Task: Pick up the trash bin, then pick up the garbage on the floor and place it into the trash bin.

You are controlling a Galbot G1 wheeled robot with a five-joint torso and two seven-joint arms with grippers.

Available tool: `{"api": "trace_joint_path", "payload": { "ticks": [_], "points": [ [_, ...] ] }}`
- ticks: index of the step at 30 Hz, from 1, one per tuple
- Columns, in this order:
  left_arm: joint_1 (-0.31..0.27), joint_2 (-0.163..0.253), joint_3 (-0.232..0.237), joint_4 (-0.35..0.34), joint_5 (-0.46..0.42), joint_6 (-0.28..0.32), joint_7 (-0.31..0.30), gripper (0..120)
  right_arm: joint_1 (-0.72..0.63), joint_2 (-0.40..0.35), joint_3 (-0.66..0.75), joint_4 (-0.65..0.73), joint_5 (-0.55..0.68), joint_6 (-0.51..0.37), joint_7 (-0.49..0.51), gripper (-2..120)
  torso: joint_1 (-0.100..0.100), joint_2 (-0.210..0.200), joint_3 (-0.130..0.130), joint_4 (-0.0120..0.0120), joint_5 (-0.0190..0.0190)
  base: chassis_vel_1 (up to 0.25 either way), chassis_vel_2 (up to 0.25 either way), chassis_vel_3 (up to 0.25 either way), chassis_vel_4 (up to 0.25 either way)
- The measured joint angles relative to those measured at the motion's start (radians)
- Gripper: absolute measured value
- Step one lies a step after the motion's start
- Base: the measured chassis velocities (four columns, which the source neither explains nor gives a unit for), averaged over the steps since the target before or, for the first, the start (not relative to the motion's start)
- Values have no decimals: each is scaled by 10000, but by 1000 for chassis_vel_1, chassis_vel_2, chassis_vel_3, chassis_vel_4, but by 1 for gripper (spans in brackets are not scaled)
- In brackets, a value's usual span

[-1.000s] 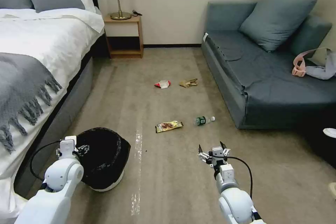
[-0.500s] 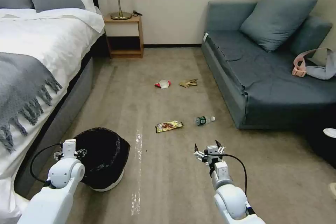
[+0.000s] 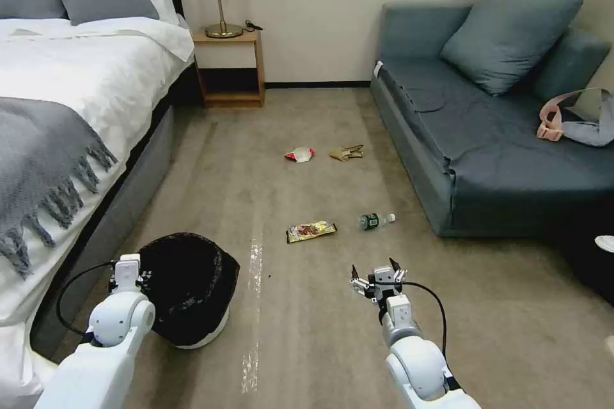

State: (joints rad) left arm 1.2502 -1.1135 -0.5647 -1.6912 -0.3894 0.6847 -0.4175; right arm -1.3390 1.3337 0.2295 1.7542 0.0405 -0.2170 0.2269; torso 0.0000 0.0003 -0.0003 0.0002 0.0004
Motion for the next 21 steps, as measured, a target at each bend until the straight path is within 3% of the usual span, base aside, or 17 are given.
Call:
{"api": "trace_joint_path", "payload": {
  "ticks": [6, 9, 18, 21],
  "points": [
    [802, -244, -305, -471, 392, -532, 149, 36, -50, 86, -59, 9, 265, -348, 192, 100, 0, -1, 0, -3, 1, 0, 0, 0, 0],
    [1470, -574, -590, -1184, 610, -1012, 313, 34, 76, 185, -125, -89, 489, -550, 498, 100, 0, -3, 3, 0, -17, 0, 0, 0, 0],
    [1710, -727, -713, -2300, 1338, -1121, 416, 11, 274, 281, -213, -228, 437, -336, 542, 100, 1, -6, 8, -8, -26, 0, 0, 0, 0],
    [1689, -714, -794, -2732, 1747, -1177, 298, 5, 341, 254, -228, -227, 506, -252, 539, 100, 1, -6, 6, -5, -12, 0, 0, 0, 0]
  ]
}}
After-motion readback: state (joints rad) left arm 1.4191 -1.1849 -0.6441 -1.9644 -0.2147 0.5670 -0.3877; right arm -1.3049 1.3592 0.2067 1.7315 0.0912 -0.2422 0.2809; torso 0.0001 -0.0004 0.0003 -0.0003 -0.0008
